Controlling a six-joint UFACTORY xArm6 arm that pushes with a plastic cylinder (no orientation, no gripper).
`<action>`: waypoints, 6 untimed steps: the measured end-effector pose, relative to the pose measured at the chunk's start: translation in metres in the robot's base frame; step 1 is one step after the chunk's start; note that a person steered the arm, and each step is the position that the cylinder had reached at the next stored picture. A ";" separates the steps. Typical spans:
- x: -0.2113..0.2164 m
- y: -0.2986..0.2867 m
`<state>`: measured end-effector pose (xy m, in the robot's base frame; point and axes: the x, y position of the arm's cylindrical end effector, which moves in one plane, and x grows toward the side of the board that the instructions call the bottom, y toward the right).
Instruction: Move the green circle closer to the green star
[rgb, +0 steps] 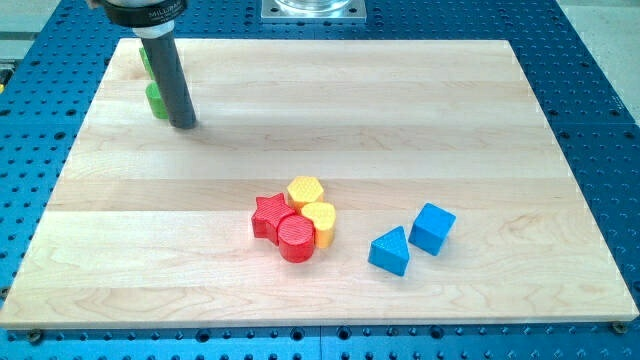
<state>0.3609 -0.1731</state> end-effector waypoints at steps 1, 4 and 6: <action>-0.023 -0.010; 0.027 -0.015; -0.038 -0.034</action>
